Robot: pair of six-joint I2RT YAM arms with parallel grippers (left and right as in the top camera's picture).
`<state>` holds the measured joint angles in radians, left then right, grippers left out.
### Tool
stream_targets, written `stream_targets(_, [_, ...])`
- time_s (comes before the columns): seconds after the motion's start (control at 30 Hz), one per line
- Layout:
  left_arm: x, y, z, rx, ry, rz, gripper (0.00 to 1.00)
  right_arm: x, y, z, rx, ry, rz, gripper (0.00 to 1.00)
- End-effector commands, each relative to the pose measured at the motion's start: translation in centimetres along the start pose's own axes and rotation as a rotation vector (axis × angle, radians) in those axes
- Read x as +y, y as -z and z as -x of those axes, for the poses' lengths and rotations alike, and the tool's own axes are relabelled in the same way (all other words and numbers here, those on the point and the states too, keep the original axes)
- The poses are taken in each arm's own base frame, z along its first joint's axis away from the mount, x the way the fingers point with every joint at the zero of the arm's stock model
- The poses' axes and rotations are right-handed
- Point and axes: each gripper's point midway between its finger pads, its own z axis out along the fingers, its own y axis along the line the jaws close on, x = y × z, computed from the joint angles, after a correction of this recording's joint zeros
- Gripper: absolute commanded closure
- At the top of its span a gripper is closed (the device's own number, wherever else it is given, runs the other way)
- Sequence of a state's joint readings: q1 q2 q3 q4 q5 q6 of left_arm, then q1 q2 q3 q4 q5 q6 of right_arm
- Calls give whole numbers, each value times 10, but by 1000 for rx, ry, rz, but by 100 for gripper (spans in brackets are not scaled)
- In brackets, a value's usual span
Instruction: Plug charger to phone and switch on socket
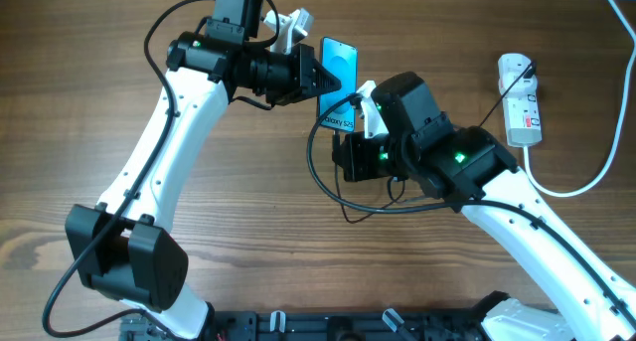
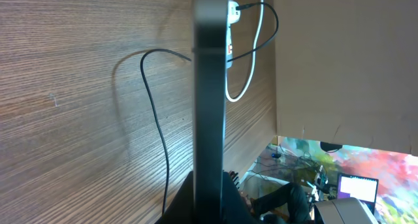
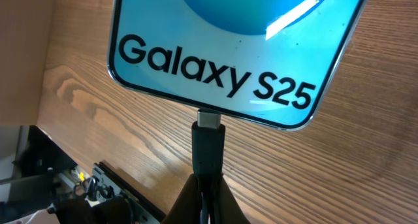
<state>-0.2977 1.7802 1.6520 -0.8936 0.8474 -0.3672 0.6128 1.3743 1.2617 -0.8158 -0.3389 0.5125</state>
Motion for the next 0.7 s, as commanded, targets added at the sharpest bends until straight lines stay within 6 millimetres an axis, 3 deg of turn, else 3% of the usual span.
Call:
stream_targets(0.0, [-16, 9, -5, 4, -39, -54, 96, 12, 11, 11, -53, 10, 31, 95])
stream_targets(0.67, [-21, 4, -10, 22, -51, -59, 96, 0, 13, 11, -54, -89, -15, 96])
